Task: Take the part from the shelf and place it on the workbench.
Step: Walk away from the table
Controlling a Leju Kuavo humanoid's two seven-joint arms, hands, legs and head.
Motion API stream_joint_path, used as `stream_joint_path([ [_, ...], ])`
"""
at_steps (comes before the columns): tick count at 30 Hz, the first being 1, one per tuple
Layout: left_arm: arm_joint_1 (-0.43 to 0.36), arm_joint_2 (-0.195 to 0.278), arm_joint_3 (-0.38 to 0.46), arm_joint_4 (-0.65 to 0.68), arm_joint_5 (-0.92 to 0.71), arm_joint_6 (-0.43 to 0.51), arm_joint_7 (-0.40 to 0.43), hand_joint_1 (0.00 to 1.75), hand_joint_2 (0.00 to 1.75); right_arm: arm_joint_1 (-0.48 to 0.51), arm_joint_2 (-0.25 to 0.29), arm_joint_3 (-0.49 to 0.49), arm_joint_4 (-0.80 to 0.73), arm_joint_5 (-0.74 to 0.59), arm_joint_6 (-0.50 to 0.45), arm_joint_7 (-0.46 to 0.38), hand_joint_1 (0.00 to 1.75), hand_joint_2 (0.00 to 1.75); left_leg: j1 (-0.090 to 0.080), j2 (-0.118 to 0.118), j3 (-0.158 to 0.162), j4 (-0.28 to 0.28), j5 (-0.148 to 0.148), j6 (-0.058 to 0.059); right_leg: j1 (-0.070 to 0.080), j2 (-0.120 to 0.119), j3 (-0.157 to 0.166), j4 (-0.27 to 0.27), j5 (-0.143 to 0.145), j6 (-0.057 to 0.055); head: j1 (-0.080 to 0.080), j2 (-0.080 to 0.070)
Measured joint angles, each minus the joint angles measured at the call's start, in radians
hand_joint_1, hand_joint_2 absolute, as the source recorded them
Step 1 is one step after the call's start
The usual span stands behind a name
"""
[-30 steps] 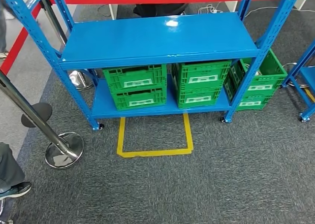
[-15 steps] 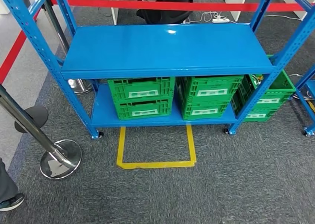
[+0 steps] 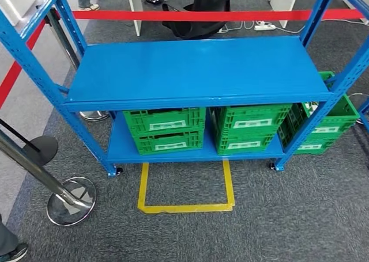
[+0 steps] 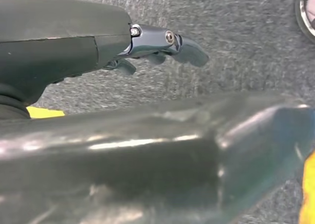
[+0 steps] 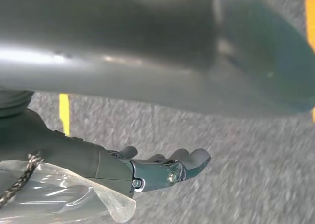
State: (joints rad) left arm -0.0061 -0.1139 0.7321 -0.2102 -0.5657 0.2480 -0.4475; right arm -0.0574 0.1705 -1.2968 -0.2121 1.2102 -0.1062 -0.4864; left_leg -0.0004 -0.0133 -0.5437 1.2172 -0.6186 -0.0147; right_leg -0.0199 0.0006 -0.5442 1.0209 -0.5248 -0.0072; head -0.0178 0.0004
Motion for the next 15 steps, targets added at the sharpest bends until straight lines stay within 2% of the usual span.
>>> stream_joint_path([
  [2,0.002,0.001,0.0,0.0,0.0,0.0,0.0,0.0,0.0,0.0,0.0,0.0,0.0,0.0,0.0,0.0,0.0,0.0,0.006,0.001,-0.072,0.071,-0.053,-0.01,-0.004,0.001,0.03,-0.006,-0.021,0.002,0.0,0.0],
  [3,0.004,0.001,0.0,0.0,0.0,0.0,0.0,0.0,0.0,0.001,0.0,0.0,0.0,0.0,0.0,0.0,0.0,0.0,0.008,0.001,-0.093,0.071,-0.062,-0.012,-0.006,0.001,0.046,-0.007,-0.034,0.004,0.0,0.0],
  [4,0.005,0.001,0.0,0.0,0.0,0.0,0.0,0.0,0.0,0.002,0.0,0.0,0.0,0.0,0.0,0.0,0.0,0.0,0.01,0.002,-0.102,0.045,-0.046,-0.014,-0.009,0.002,0.064,-0.007,-0.048,0.007,0.0,0.0],
  [5,0.007,0.001,0.0,0.0,0.0,0.0,0.0,0.0,0.0,0.003,0.0,0.0,0.0,0.0,0.0,0.0,0.0,0.0,0.011,0.003,-0.103,-0.002,-0.003,-0.014,-0.012,0.002,0.081,-0.007,-0.062,0.01,-0.001,0.0],
  [6,0.008,0.002,0.0,0.0,0.0,0.0,0.0,0.0,0.0,0.003,0.0,0.0,0.0,0.0,0.0,0.0,0.0,0.0,0.012,0.006,-0.102,-0.059,0.064,-0.012,-0.013,0.002,0.097,-0.008,-0.076,0.014,-0.001,0.0],
  [7,0.009,0.002,0.0,0.0,0.0,0.0,0.0,0.0,0.0,0.003,0.0,0.0,0.0,0.0,0.0,0.0,0.0,0.0,0.011,0.011,-0.1,-0.103,0.11,-0.009,-0.014,0.003,0.111,-0.01,-0.089,0.019,-0.002,0.0],
  [8,0.01,0.002,0.0,0.001,0.0,0.0,0.0,0.0,0.0,0.001,0.0,0.0,0.0,0.0,0.0,0.0,0.0,0.0,0.009,0.014,-0.098,-0.133,0.144,-0.002,-0.013,0.003,0.121,-0.015,-0.1,0.026,-0.003,0.0],
  [9,0.01,0.002,0.0,0.001,0.0,0.0,0.0,0.0,0.0,-0.001,0.0,0.0,0.0,0.0,0.0,0.0,0.0,0.0,0.007,0.016,-0.096,-0.147,0.157,0.006,-0.012,0.003,0.135,-0.018,-0.105,0.035,-0.004,0.0],
  [10,0.009,0.002,0.001,0.001,0.0,0.0,0.001,0.0,0.0,-0.003,0.0,0.0,0.0,0.0,0.0,0.0,0.0,0.0,0.005,0.016,-0.088,-0.15,0.145,0.015,-0.011,0.002,0.148,-0.021,-0.104,0.044,-0.005,0.0],
  [11,0.009,0.002,0.001,0.001,0.0,0.001,0.001,0.0,0.0,-0.006,0.0,0.0,0.0,0.0,0.0,0.0,0.0,0.0,0.007,0.014,-0.075,-0.158,0.147,0.025,-0.011,0.001,0.155,-0.018,-0.101,0.052,-0.005,0.0],
  [12,0.008,0.001,0.001,0.001,0.0,0.001,0.001,0.0,0.0,-0.008,0.0,0.0,0.0,0.0,0.0,-0.001,0.0,0.0,0.008,0.013,-0.062,-0.167,0.146,0.033,-0.011,0.001,0.156,-0.001,-0.096,0.057,-0.003,0.0],
  [13,0.007,0.001,0.001,0.001,0.0,0.001,0.001,0.0,0.0,-0.011,0.0,0.0,0.0,0.001,0.0,-0.001,0.0,0.0,0.01,0.012,-0.049,-0.174,0.143,0.04,-0.011,0.0,0.138,0.031,-0.096,0.059,0.001,0.0],
  [15,0.004,0.001,0.001,0.001,0.0,0.002,0.001,0.0,0.0,-0.013,0.0,0.001,0.0,0.001,0.001,-0.001,0.0,0.0,0.01,0.011,-0.032,-0.181,0.134,0.051,-0.008,0.0,0.062,0.142,-0.123,0.057,0.007,0.0],
])
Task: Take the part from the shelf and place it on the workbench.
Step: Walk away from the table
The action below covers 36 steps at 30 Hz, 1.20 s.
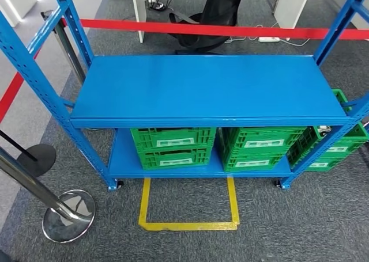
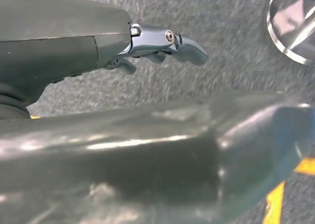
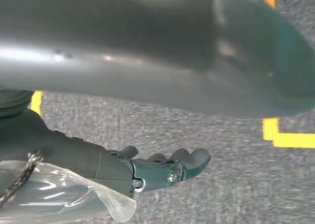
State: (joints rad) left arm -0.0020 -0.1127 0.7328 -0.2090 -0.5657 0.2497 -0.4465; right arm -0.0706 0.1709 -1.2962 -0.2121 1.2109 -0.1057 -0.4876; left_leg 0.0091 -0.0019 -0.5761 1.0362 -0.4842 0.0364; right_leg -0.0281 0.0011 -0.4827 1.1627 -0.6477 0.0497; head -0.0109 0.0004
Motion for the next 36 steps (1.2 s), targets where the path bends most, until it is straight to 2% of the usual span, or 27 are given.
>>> stream_joint_path([
  [2,0.0,0.0,0.0,0.0,0.0,0.001,0.0,0.0,0.0,0.004,0.0,0.0,0.0,0.0,0.0,0.0,0.0,0.0,-0.002,-0.002,0.013,0.0,-0.015,0.005,0.003,0.0,-0.09,0.096,-0.053,-0.002,0.002,0.0],
  [3,0.001,0.0,0.0,0.0,0.0,0.001,0.0,0.0,0.0,0.007,0.0,0.0,0.0,0.0,0.0,0.0,0.0,0.0,-0.002,-0.003,0.023,0.0,-0.024,0.006,0.004,0.0,-0.12,0.109,-0.067,-0.002,0.002,0.0],
  [4,0.002,-0.001,0.0,0.0,0.0,0.001,0.0,0.0,0.0,0.009,0.0,0.0,0.0,0.0,0.0,0.0,0.0,0.0,-0.002,-0.004,0.034,-0.001,-0.033,0.005,0.005,0.0,-0.135,0.091,-0.055,-0.003,0.003,0.0],
  [5,0.003,-0.002,0.0,0.0,0.0,0.001,0.0,0.0,0.0,0.011,0.0,0.0,0.0,0.0,0.0,0.0,0.0,0.0,-0.003,-0.005,0.045,-0.001,-0.041,0.003,0.006,0.0,-0.135,0.046,-0.018,-0.005,0.003,0.0],
  [6,0.003,-0.002,0.0,0.0,0.0,0.0,0.0,0.0,0.0,0.011,0.0,0.0,0.0,0.0,0.0,0.0,0.0,0.0,-0.003,-0.005,0.056,-0.001,-0.05,0.0,0.007,-0.001,-0.126,-0.011,0.036,-0.009,0.004,0.0],
  [7,0.003,-0.002,0.0,0.0,0.0,0.0,0.0,0.0,0.0,0.011,0.0,0.0,0.0,0.0,0.001,0.0,0.0,0.0,-0.004,-0.006,0.065,0.0,-0.059,-0.005,0.008,-0.003,-0.116,-0.059,0.071,-0.014,0.006,0.0],
  [8,0.002,-0.002,0.0,0.0,0.0,0.0,0.0,0.0,0.0,0.009,0.0,0.0,0.0,0.0,0.003,0.0,0.0,0.0,-0.006,-0.007,0.073,0.0,-0.068,-0.011,0.01,-0.004,-0.108,-0.09,0.087,-0.019,0.007,0.0],
  [9,0.002,-0.002,0.0,0.0,0.0,-0.001,0.001,0.0,0.0,0.009,0.0,0.0,0.0,0.0,0.004,0.0,0.0,0.0,-0.007,-0.007,0.08,0.002,-0.072,-0.019,0.01,-0.004,-0.104,-0.104,0.091,-0.026,0.008,0.0],
  [10,0.001,-0.002,0.0,0.0,0.0,-0.001,0.001,0.0,0.0,0.008,0.0,0.0,0.0,0.0,0.005,-0.001,0.0,0.0,-0.008,-0.007,0.086,0.005,-0.074,-0.027,0.011,-0.005,-0.102,-0.106,0.083,-0.033,0.009,0.0],
  [12,-0.001,0.0,0.0,0.0,0.0,-0.001,0.001,0.0,0.0,0.009,0.0,0.0,0.0,0.0,0.006,-0.002,0.0,0.0,-0.008,-0.006,0.096,0.018,-0.077,-0.04,0.007,-0.004,-0.083,-0.112,0.102,-0.048,0.008,0.0],
  [14,-0.004,0.001,0.001,0.0,0.0,-0.002,0.002,0.0,0.0,0.008,0.0,0.0,0.0,0.0,0.006,-0.002,0.0,0.0,-0.005,-0.005,0.069,0.077,-0.099,-0.049,0.004,-0.006,-0.062,-0.114,0.111,-0.057,0.005,0.0],
  [17,-0.003,0.0,0.003,0.0,0.0,-0.002,0.002,0.0,0.0,0.007,0.0,0.0,0.0,0.0,0.006,-0.003,0.0,0.0,-0.002,-0.004,-0.042,0.233,-0.176,-0.06,0.004,-0.005,-0.046,-0.115,0.097,-0.062,0.002,0.0],
  [18,0.0,0.0,0.005,0.0,0.0,-0.002,0.002,0.0,0.0,0.009,0.0,0.0,0.0,0.0,0.006,-0.003,0.0,0.0,-0.002,-0.004,-0.069,0.254,-0.198,-0.062,0.004,-0.003,-0.039,-0.115,0.088,-0.061,0.002,0.0],
  [19,0.002,0.0,0.007,0.0,0.0,-0.001,0.002,0.0,0.0,0.012,0.0,0.0,0.0,0.0,0.006,-0.003,0.0,0.0,-0.002,-0.004,-0.085,0.247,-0.203,-0.061,0.004,-0.001,-0.028,-0.115,0.078,-0.06,0.002,0.0],
  [20,0.003,0.0,0.008,0.0,0.0,-0.001,0.002,0.0,0.0,0.013,0.0,0.0,0.0,0.0,0.006,-0.003,0.0,0.0,-0.002,-0.004,-0.088,0.214,-0.184,-0.058,0.005,0.0,-0.015,-0.115,0.067,-0.058,0.002,0.0],
  [23,0.009,0.0,0.01,0.0,-0.001,0.002,0.002,0.0,0.0,0.014,0.001,0.0,0.001,0.0,0.008,-0.005,0.0,0.0,-0.012,-0.004,-0.082,0.085,-0.034,-0.035,0.008,0.002,0.019,-0.118,0.035,-0.051,0.003,0.0],
  [24,0.011,-0.001,0.01,0.0,-0.001,0.003,0.002,0.0,0.0,0.013,0.001,0.0,0.001,0.001,0.008,-0.006,0.0,0.0,-0.016,-0.005,-0.078,0.066,0.001,-0.026,0.01,0.003,0.029,-0.122,0.025,-0.045,0.004,0.0],
  [25,0.012,-0.002,0.01,0.0,-0.002,0.004,0.002,0.0,0.0,0.012,0.001,0.0,0.001,0.001,0.009,-0.007,0.0,0.0,-0.018,-0.006,-0.074,0.06,0.012,-0.02,0.012,0.005,0.043,-0.122,0.021,-0.038,0.004,0.0],
  [27,0.009,-0.005,0.011,0.0,-0.002,0.005,0.003,0.0,0.0,0.008,0.001,0.0,0.001,0.001,0.009,-0.008,0.0,0.0,-0.016,-0.008,-0.052,0.043,0.012,-0.008,0.014,0.007,0.054,-0.11,0.027,-0.024,0.003,0.0],
  [28,0.006,-0.006,0.011,0.0,-0.003,0.005,0.003,0.0,0.0,0.006,0.001,0.0,0.001,0.001,0.009,-0.009,0.0,0.0,-0.013,-0.009,-0.041,0.033,0.009,-0.003,0.014,0.006,0.045,-0.084,0.032,-0.02,0.004,0.0],
  [30,0.002,-0.008,0.011,0.0,-0.003,0.005,0.003,0.0,0.0,0.002,0.001,0.0,0.001,0.002,0.01,-0.01,0.0,0.0,-0.01,-0.009,-0.02,0.02,0.002,0.008,0.014,0.005,-0.018,0.008,0.015,-0.016,0.007,0.0],
  [32,0.001,-0.008,0.011,0.0,-0.003,0.005,0.003,0.0,0.0,0.003,0.001,0.001,0.001,0.001,0.01,-0.01,0.0,0.0,-0.009,-0.009,-0.004,0.016,-0.012,0.014,0.015,0.005,-0.102,0.109,-0.036,-0.011,0.008,0.0],
  [33,0.002,-0.009,0.011,0.0,-0.002,0.005,0.003,0.0,0.0,0.006,0.001,0.001,0.001,0.002,0.01,-0.01,0.0,0.0,-0.009,-0.009,0.004,0.016,-0.02,0.015,0.015,0.005,-0.136,0.135,-0.058,-0.008,0.008,0.0],
  [34,0.002,-0.01,0.012,0.0,-0.002,0.005,0.003,0.0,0.0,0.008,0.001,0.001,0.001,0.002,0.01,-0.01,0.0,0.0,-0.009,-0.011,0.015,0.016,-0.028,0.014,0.015,0.004,-0.157,0.134,-0.062,-0.005,0.008,0.0],
  [35,0.003,-0.012,0.012,0.0,-0.001,0.006,0.003,0.0,0.0,0.009,0.001,0.001,0.001,0.002,0.01,-0.01,0.0,0.0,-0.008,-0.012,0.028,0.016,-0.038,0.012,0.015,0.004,-0.167,0.106,-0.042,-0.005,0.008,0.0],
  [36,0.003,-0.012,0.013,0.0,0.0,0.007,0.003,0.0,0.0,0.009,0.001,0.001,0.001,0.002,0.009,-0.01,0.0,0.0,-0.007,-0.013,0.042,0.016,-0.049,0.009,0.015,0.004,-0.166,0.056,0.004,-0.006,0.008,0.0],
])
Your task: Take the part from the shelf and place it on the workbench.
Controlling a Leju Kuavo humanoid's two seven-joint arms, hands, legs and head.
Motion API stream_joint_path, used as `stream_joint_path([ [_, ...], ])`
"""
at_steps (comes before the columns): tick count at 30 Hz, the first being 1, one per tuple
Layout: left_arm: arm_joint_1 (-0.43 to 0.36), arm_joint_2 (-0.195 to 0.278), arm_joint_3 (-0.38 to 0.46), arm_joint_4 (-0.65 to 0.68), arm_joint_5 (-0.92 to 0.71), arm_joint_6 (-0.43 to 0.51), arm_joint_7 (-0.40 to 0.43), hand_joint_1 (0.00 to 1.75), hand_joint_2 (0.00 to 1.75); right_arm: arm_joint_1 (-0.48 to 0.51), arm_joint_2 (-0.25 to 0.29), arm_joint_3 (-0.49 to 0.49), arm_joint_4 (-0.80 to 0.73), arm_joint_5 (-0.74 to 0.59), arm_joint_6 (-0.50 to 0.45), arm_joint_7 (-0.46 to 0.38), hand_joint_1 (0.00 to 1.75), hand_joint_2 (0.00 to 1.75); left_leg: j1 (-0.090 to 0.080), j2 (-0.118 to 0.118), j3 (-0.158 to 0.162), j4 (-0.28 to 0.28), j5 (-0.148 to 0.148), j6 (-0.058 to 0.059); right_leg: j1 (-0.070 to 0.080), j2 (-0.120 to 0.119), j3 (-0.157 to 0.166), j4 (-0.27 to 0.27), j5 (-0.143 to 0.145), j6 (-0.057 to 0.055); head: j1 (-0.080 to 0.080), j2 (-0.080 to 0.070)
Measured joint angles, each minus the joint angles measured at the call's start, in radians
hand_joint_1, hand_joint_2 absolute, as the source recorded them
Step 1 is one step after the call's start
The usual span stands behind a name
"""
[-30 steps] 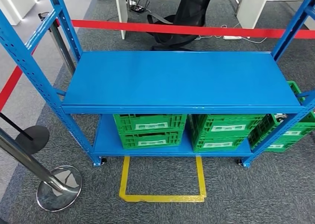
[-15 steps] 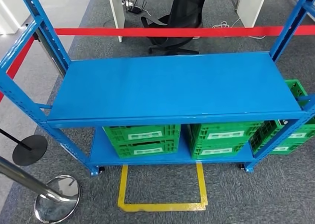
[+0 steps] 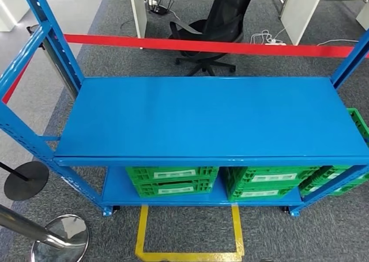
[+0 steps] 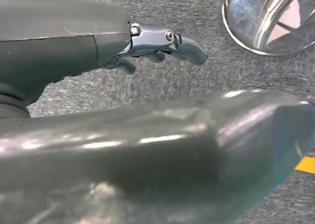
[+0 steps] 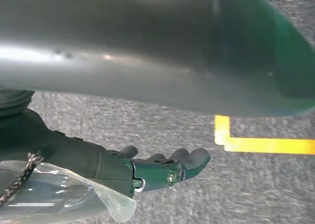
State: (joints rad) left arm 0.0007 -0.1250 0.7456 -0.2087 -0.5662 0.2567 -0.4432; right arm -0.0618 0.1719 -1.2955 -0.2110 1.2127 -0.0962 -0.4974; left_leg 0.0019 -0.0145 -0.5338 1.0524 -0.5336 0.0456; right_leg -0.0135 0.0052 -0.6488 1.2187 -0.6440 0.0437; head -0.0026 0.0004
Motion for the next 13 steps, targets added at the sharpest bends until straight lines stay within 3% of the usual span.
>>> stream_joint_path([
  [1,0.0,0.0,0.001,0.0,0.0,0.001,0.0,0.0,0.0,0.001,0.0,0.0,0.0,0.0,0.0,0.0,0.0,0.0,0.0,0.0,0.014,0.001,-0.012,-0.004,0.001,-0.001,0.004,-0.055,0.06,-0.003,0.001,0.0],
  [2,-0.001,-0.001,0.002,0.0,0.0,0.001,0.0,0.0,0.0,0.001,0.0,0.0,0.0,0.0,0.0,0.0,0.0,0.0,-0.001,-0.001,0.024,0.001,-0.022,-0.01,0.002,-0.002,0.009,-0.101,0.101,-0.009,0.001,0.0],
  [3,-0.001,-0.001,0.002,0.0,0.0,0.001,0.0,0.0,0.0,0.002,0.0,0.0,0.0,0.0,0.0,0.0,0.0,0.0,-0.002,-0.001,0.03,0.001,-0.031,-0.016,0.003,-0.003,0.015,-0.129,0.133,-0.017,0.001,0.0],
  [4,-0.002,-0.001,0.003,0.0,0.0,0.002,0.001,0.0,0.0,0.003,0.0,0.001,0.0,0.0,0.0,0.0,0.0,0.0,-0.004,-0.001,0.033,0.002,-0.038,-0.022,0.004,-0.003,0.02,-0.14,0.146,-0.025,0.002,0.0],
  [7,-0.004,0.001,0.004,0.0,0.0,0.004,0.001,0.0,0.0,0.004,0.0,0.0,0.0,0.0,-0.001,0.0,0.0,0.0,-0.007,-0.001,0.043,-0.004,-0.041,-0.018,0.002,0.0,0.032,-0.149,0.154,-0.029,0.001,0.0],
  [13,-0.006,0.001,0.005,0.0,0.0,0.005,0.001,0.0,0.0,0.001,0.0,0.0,0.0,0.001,-0.001,0.0,0.0,0.0,-0.007,0.0,0.061,-0.027,-0.037,-0.014,0.002,0.003,0.044,-0.158,0.141,-0.038,0.0,0.0],
])
